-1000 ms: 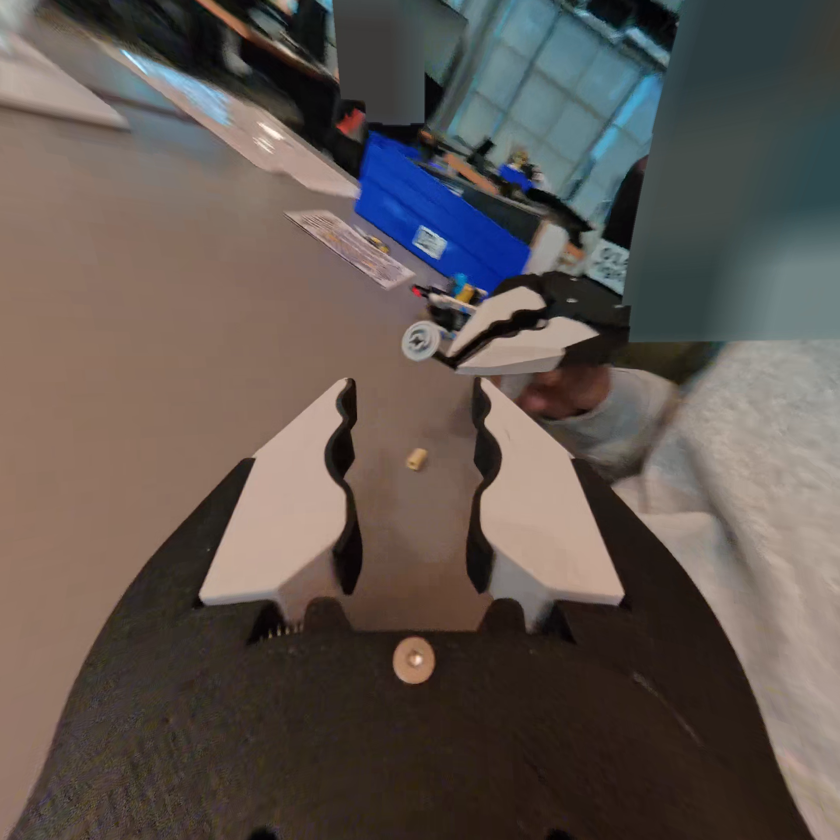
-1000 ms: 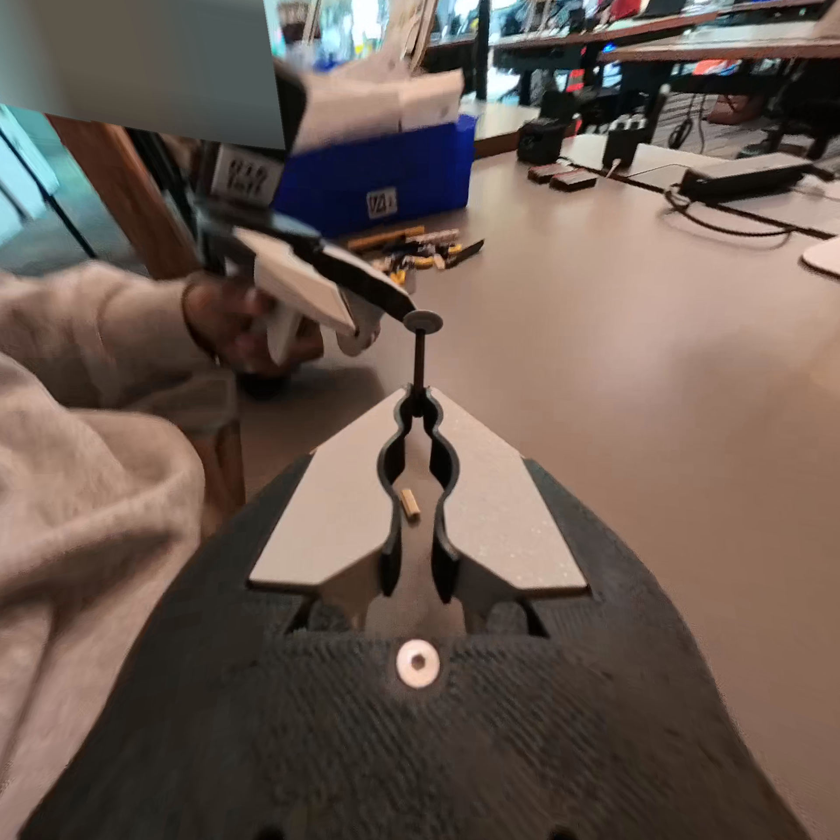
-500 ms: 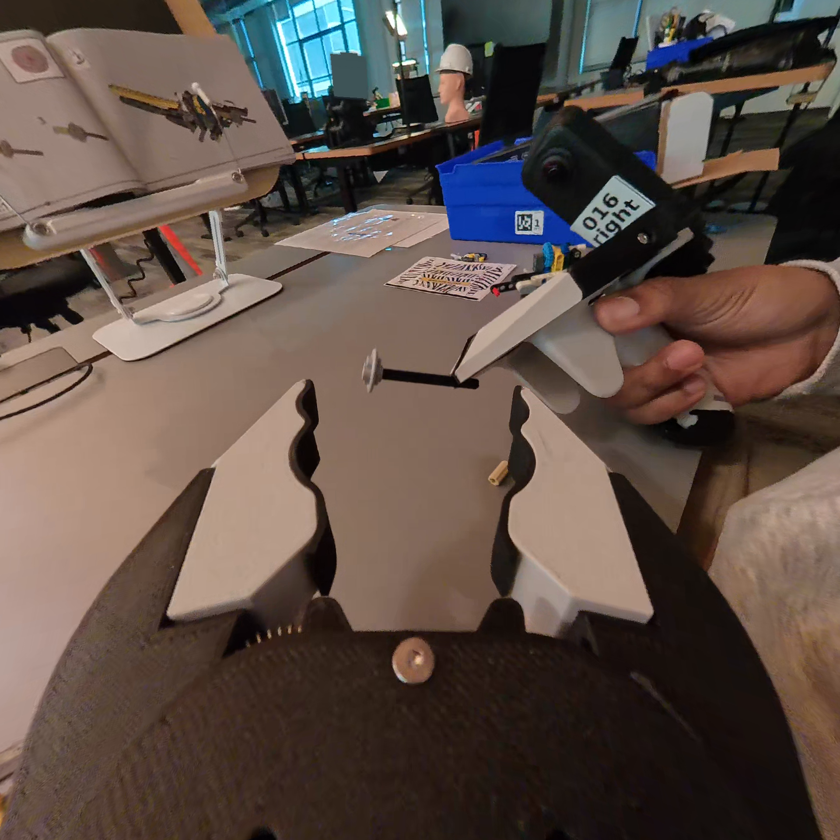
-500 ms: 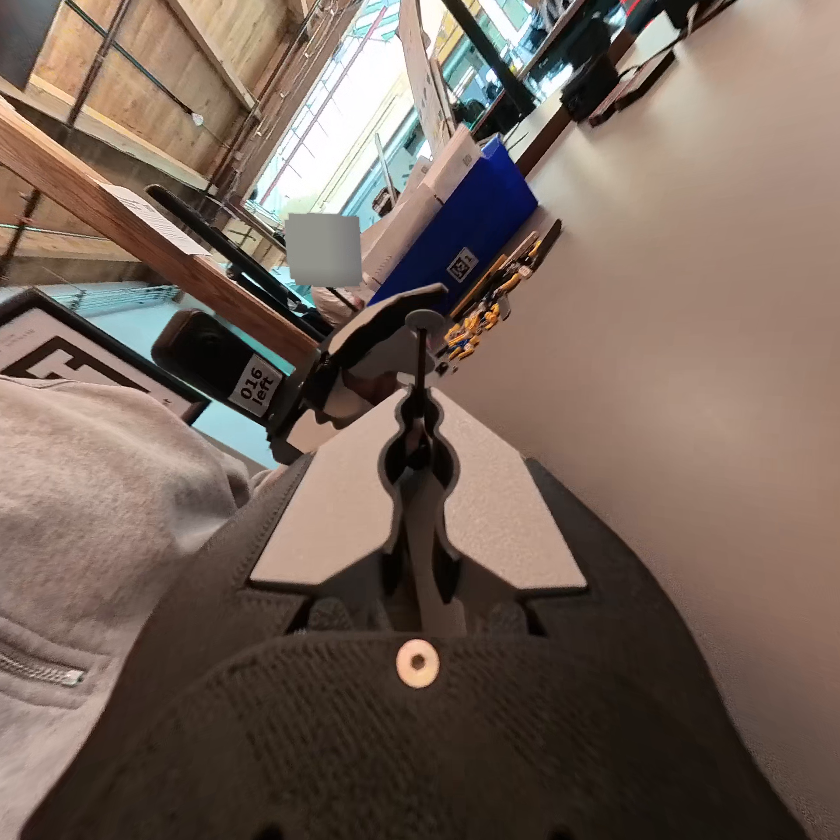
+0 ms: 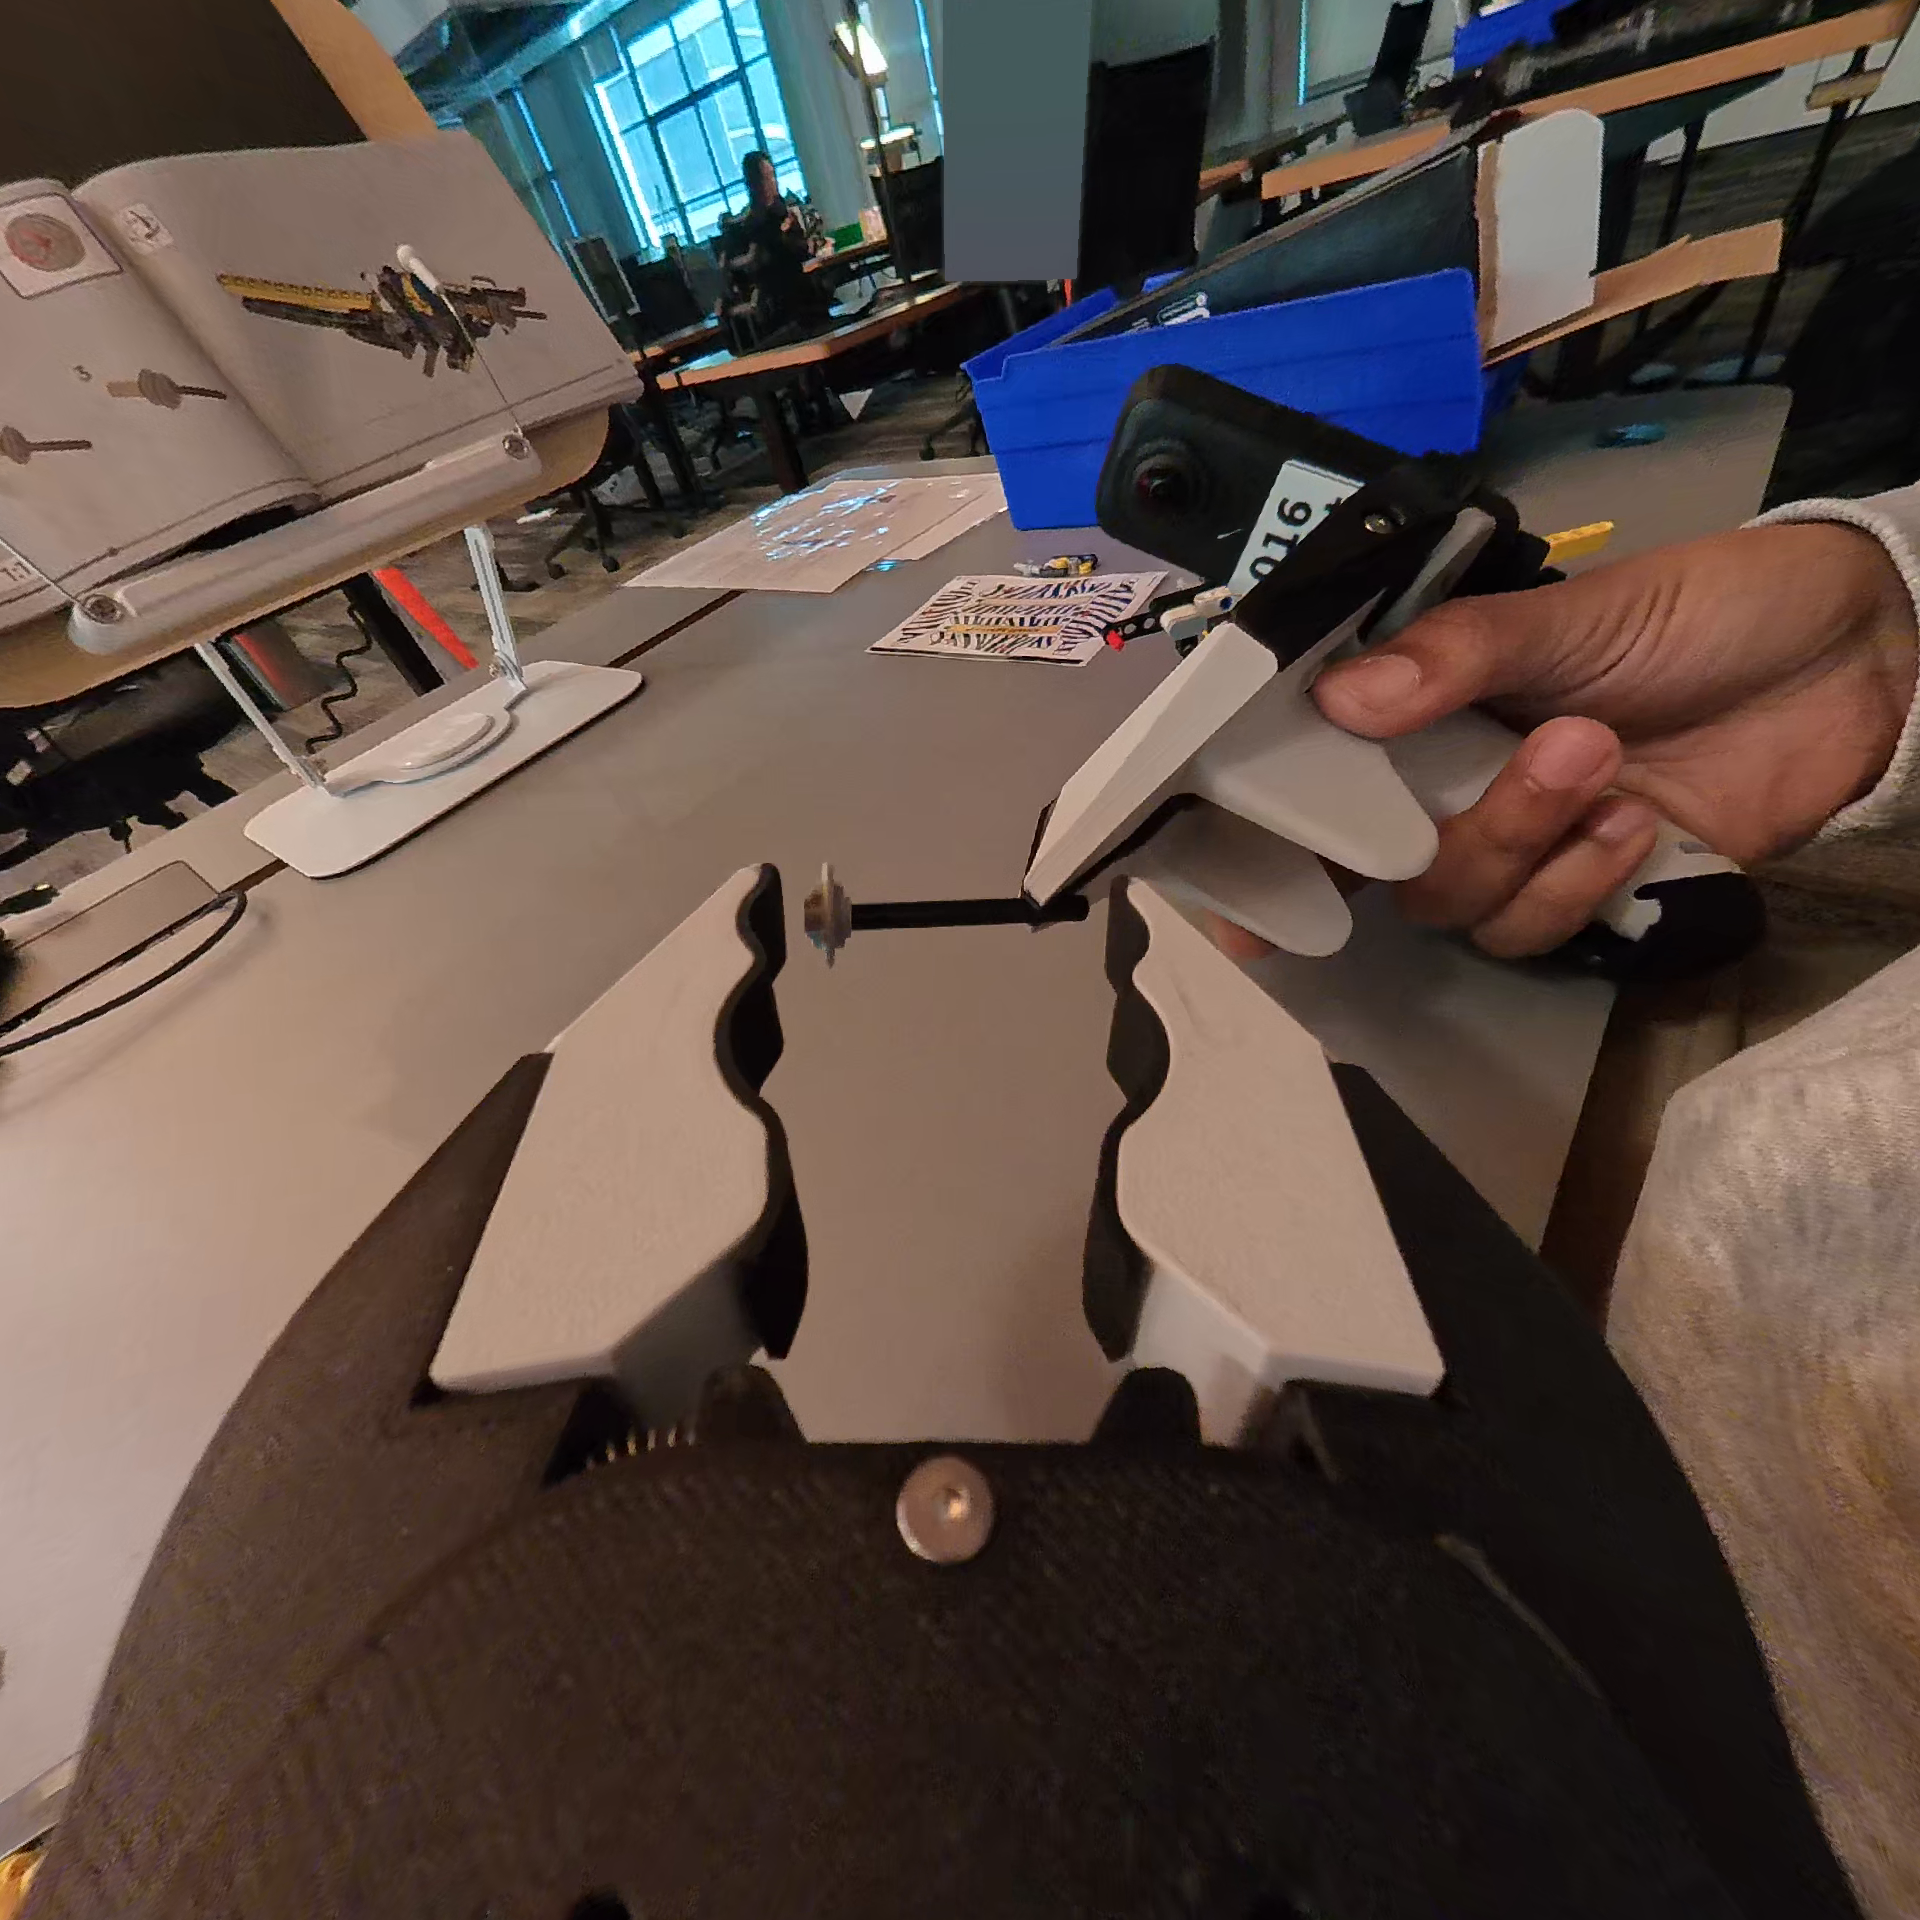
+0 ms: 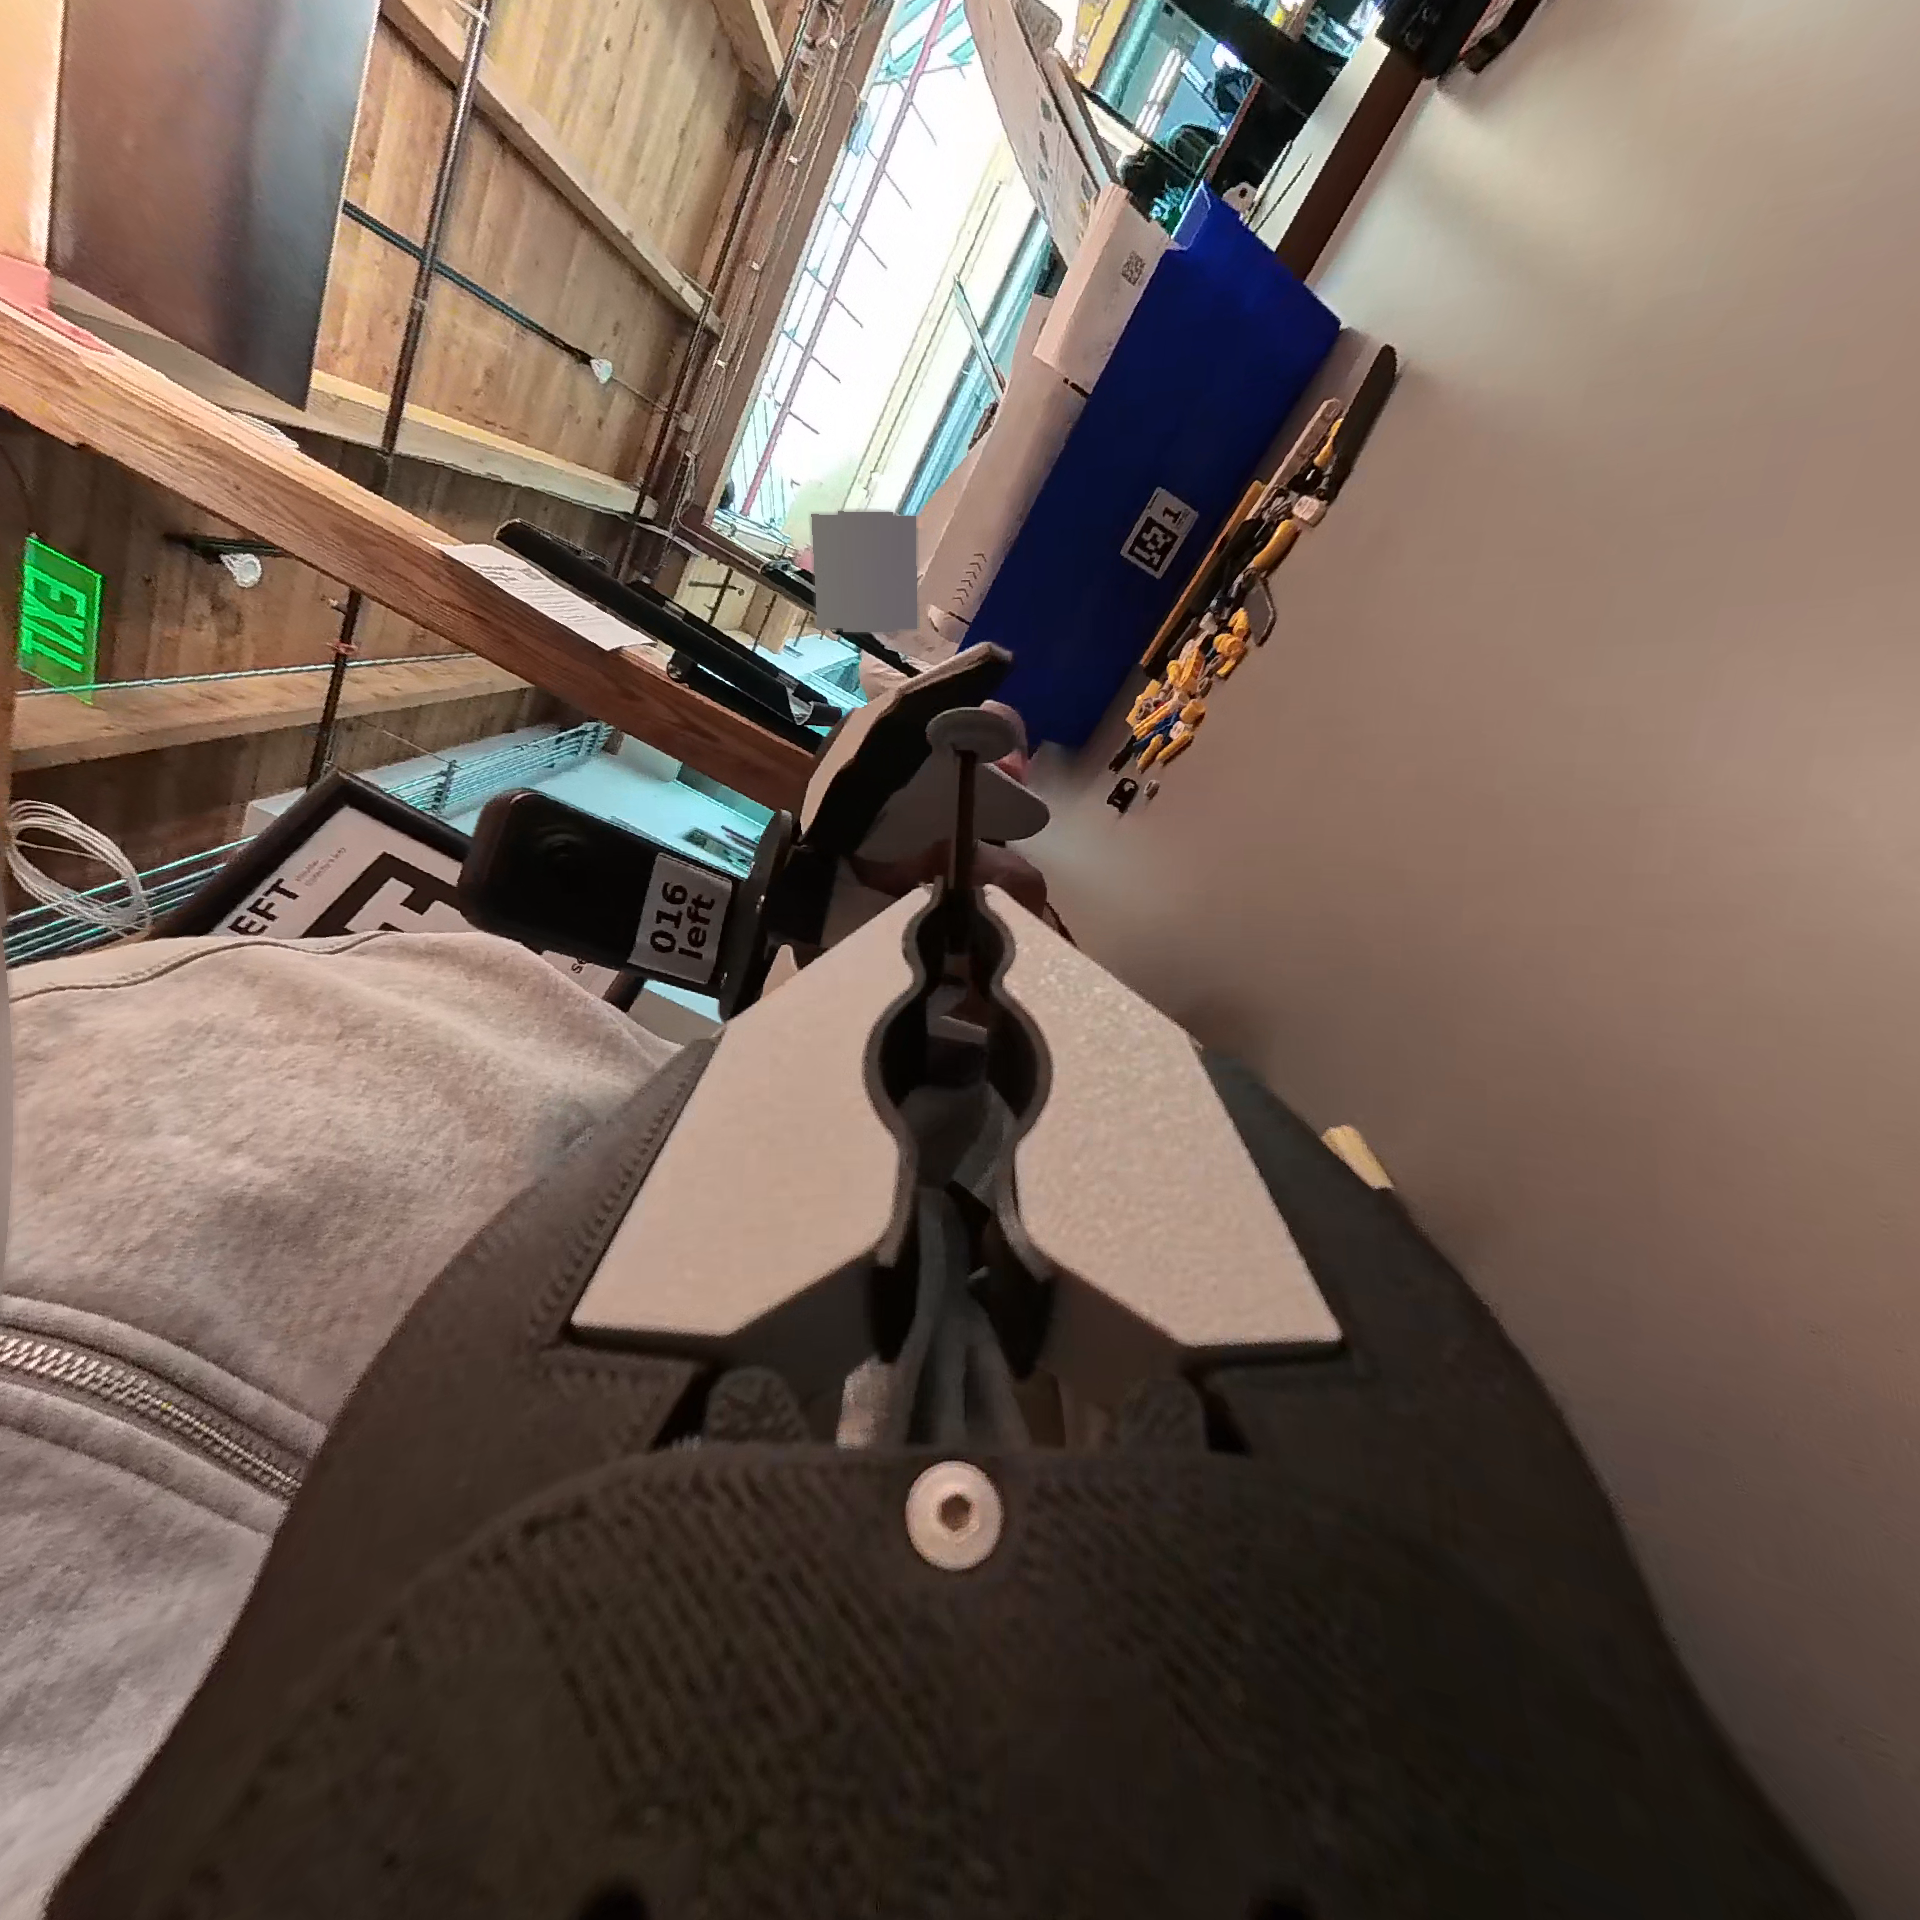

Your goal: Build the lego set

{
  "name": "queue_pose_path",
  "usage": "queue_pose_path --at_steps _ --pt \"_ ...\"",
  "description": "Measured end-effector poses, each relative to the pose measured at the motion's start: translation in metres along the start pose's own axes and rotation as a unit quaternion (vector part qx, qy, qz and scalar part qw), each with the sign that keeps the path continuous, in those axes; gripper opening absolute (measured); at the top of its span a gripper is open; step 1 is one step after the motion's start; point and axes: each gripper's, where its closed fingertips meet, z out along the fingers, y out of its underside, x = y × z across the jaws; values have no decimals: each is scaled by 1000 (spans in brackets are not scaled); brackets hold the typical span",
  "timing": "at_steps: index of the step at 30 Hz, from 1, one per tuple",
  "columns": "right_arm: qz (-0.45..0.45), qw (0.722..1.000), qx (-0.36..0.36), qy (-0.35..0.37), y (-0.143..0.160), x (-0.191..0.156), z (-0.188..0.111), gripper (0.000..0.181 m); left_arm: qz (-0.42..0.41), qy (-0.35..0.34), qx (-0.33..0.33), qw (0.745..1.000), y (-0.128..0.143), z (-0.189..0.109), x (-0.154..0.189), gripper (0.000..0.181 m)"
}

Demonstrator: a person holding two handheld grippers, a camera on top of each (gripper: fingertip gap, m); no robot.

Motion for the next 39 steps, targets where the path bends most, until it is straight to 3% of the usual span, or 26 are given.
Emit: queue_pose_path --at_steps 5,39 --pt "10 1000 0 -7 1 -1 1 1 4 -1 1 1000 0 0 1 54" --pt "12 1000 -22 -8 7 -1 0 1 8 27 -14 1000 5 -2 3 52"
